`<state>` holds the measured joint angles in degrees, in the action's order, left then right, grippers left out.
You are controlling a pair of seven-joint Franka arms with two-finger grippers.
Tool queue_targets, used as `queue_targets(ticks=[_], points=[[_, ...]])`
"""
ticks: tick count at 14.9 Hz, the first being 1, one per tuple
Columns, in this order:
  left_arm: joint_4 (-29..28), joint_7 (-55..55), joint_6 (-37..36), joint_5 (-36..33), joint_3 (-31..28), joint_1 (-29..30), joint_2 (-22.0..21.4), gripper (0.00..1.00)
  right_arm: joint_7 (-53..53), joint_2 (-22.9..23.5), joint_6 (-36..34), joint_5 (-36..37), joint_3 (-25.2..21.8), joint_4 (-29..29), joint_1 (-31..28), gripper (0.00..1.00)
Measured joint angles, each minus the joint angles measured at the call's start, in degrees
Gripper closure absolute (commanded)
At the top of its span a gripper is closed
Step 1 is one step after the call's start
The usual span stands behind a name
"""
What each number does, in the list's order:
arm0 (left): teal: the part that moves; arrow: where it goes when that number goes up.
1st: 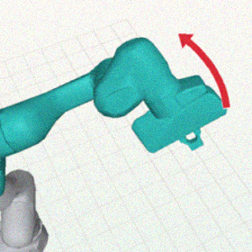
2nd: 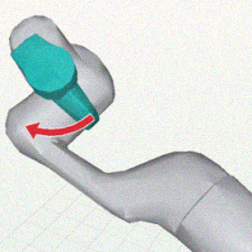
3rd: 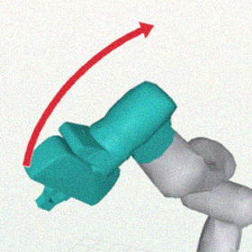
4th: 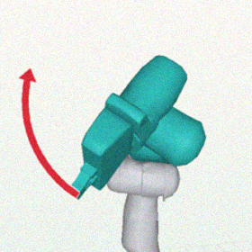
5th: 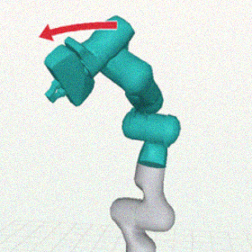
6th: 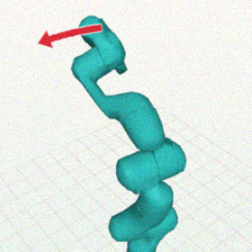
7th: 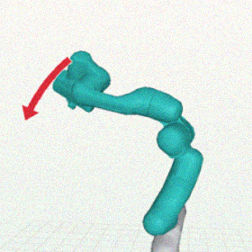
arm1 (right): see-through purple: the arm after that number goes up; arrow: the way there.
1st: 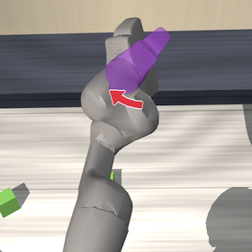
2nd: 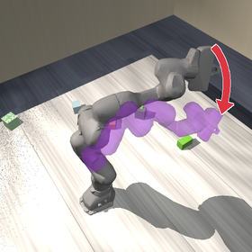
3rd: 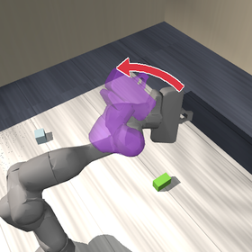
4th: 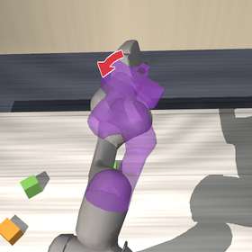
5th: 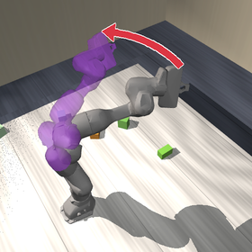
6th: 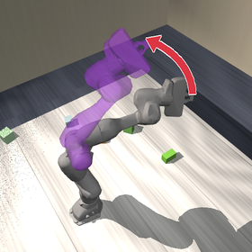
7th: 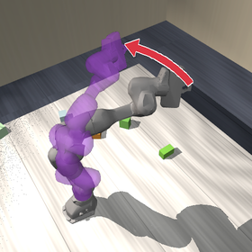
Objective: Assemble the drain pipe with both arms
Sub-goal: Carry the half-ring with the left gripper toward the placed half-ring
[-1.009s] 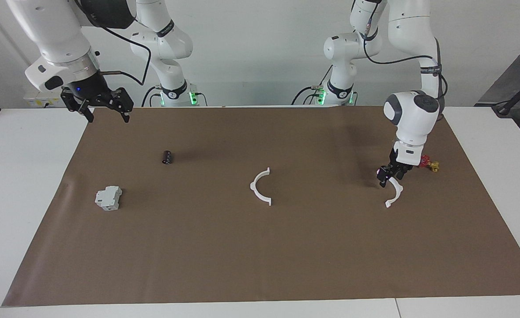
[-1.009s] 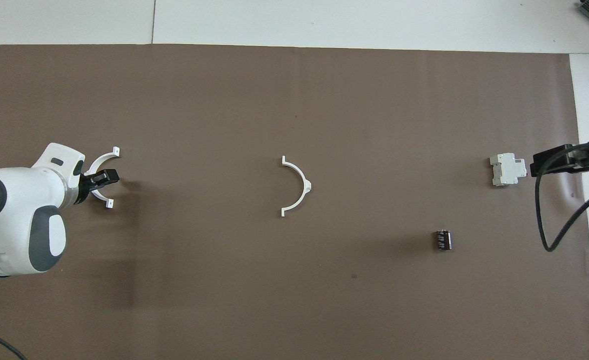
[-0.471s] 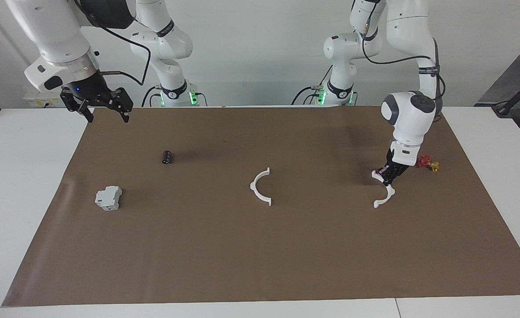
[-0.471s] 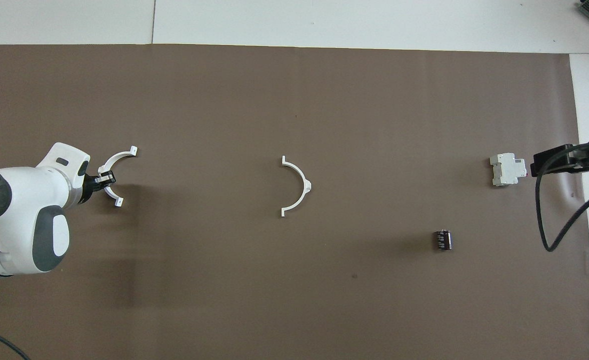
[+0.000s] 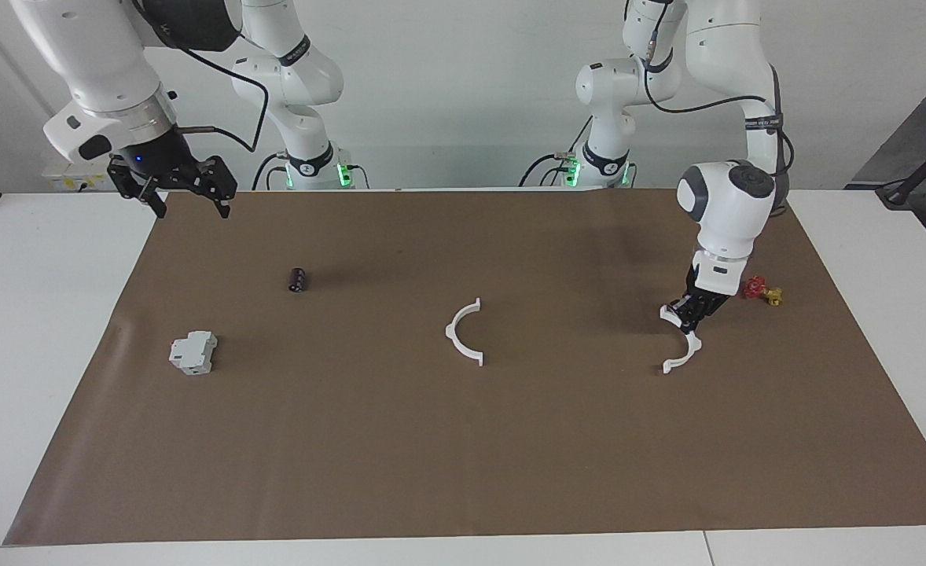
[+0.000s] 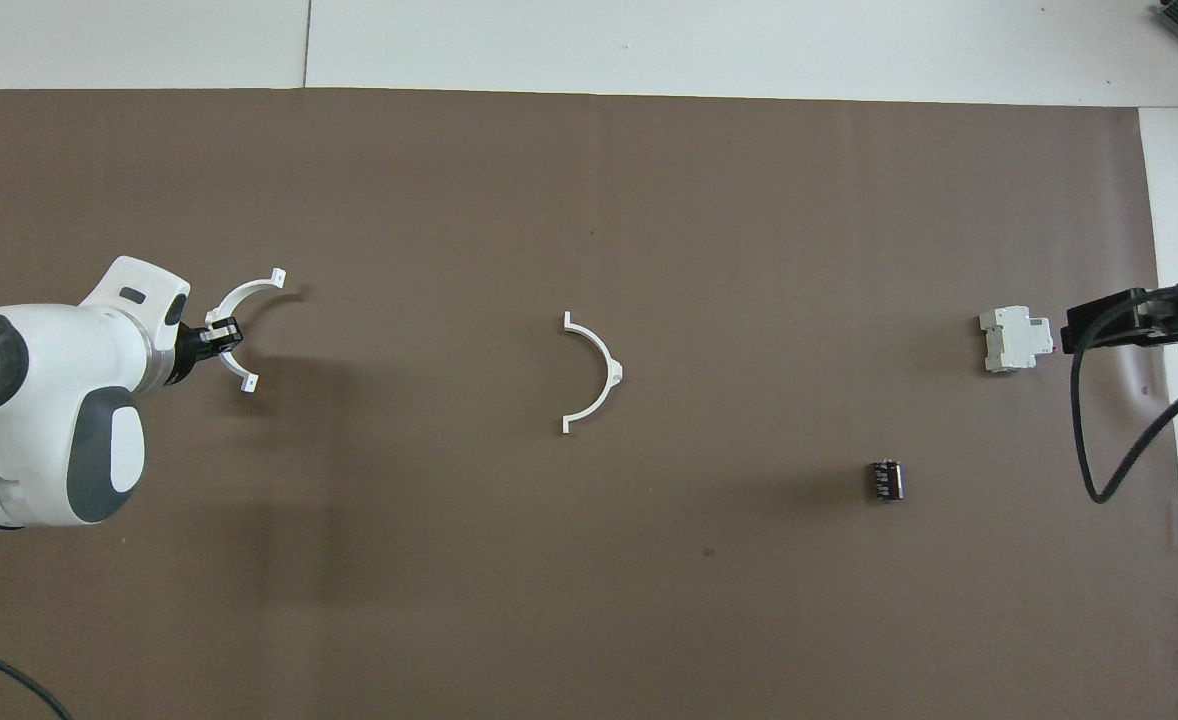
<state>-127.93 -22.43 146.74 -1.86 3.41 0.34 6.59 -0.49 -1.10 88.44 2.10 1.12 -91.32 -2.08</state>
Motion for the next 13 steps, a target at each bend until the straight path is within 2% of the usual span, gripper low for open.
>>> queue_targets(ticks=[2, 6, 13], points=[[2.8, -9.7, -4.0, -1.1, 0.1, -5.7, -0.2, 1.0, 0.0, 0.0, 0.0, 0.0, 0.0, 0.0, 0.0, 0.0], [3.3, -33.0, -6.0, -5.4, 0.5, -18.0, -0.2, 1.0, 0.0, 0.0, 0.0, 0.0, 0.0, 0.0, 0.0, 0.0], [4.7, -48.1, -7.6, -5.6, 0.5, -31.5, 0.3, 1.0, 0.0, 0.0, 0.0, 0.0, 0.0, 0.0, 0.0, 0.0]])
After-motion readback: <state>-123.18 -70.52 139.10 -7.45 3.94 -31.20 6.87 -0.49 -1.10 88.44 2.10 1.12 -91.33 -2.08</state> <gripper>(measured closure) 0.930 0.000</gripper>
